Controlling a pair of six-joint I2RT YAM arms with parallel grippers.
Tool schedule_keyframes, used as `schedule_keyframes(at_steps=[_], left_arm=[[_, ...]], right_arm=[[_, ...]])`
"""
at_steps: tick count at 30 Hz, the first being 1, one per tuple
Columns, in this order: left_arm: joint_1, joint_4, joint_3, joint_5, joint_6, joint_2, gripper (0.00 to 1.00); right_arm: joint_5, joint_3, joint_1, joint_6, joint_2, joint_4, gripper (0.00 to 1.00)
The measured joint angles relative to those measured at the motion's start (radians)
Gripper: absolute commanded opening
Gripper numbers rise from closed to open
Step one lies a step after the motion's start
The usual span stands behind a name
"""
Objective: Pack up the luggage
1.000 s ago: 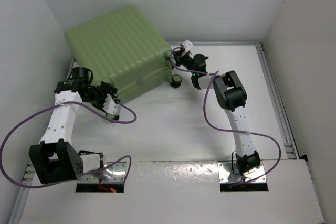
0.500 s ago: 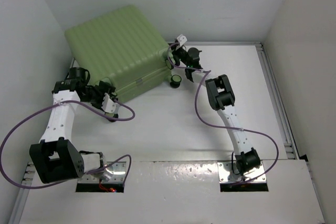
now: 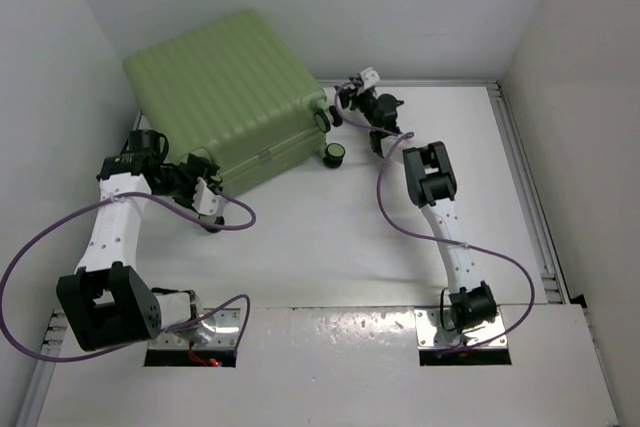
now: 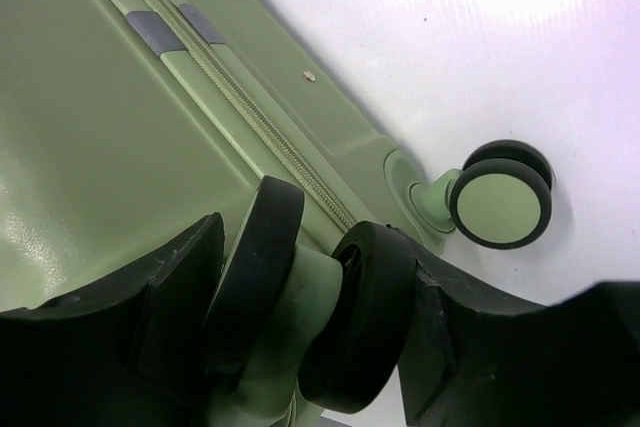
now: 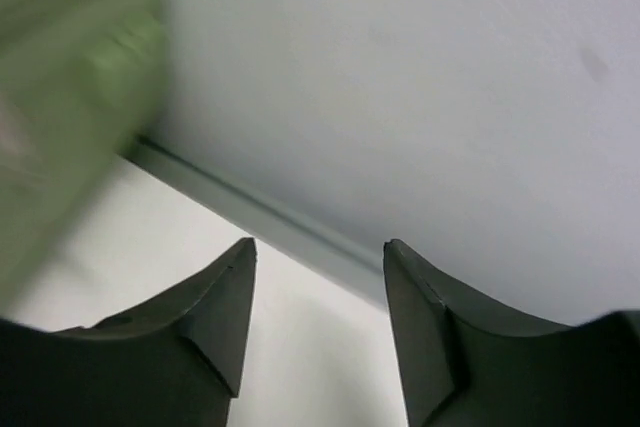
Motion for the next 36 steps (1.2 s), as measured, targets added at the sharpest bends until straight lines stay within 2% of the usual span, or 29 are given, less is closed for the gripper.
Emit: schedule_keyframes(at_steps=[1, 3, 4, 5, 10, 19, 25, 27, 28, 29, 32, 36], left_arm=[[0.003, 0.005, -0.004, 0.007, 0.0, -0.003, 0.62], [0.009, 0.014, -0.007, 0.024, 0.0, -0.01, 0.75], [0.019, 0.0, -0.013, 0.045, -0.001, -0.014, 0.92], [0.035, -0.014, -0.02, 0.05, -0.001, -0.013, 1.0], [0.138, -0.033, -0.02, 0.048, -0.002, -0.02, 1.0], [0.156, -0.159, 0.02, 0.126, -0.016, -0.149, 1.0], [0.135, -0.197, 0.122, 0.291, -0.043, -0.289, 1.0], [0.102, -0.117, 0.159, 0.332, -0.195, -0.31, 0.97], [0.064, -0.029, 0.17, 0.339, -0.352, -0.32, 0.92], [0.047, 0.014, 0.172, 0.34, -0.422, -0.323, 0.92], [-0.089, 0.246, 0.174, 0.281, -0.846, -0.313, 0.77], [-0.301, 0.444, 0.232, 0.117, -1.403, -0.194, 0.74]], right_arm=[[0.021, -0.04, -0.019, 0.001, -0.009, 0.008, 0.6], [0.043, -0.159, -0.051, 0.007, -0.053, 0.006, 0.61], [0.052, -0.234, -0.068, 0.01, -0.086, 0.008, 0.63], [0.059, -0.302, -0.083, 0.016, -0.12, 0.01, 0.64], [0.045, -0.678, -0.119, 0.045, -0.403, 0.032, 0.69], [-0.042, -1.14, -0.124, 0.089, -0.982, 0.15, 0.71], [-0.063, -1.4, -0.112, 0.108, -1.157, 0.079, 0.75], [-0.053, -1.453, -0.11, 0.12, -1.214, -0.017, 0.91], [-0.047, -1.466, -0.11, 0.125, -1.242, -0.063, 0.93], [-0.043, -1.468, -0.111, 0.131, -1.278, -0.141, 0.95], [-0.023, -1.433, -0.12, 0.132, -1.374, -0.36, 0.99], [0.011, -1.361, -0.143, 0.132, -1.467, -0.62, 0.99]])
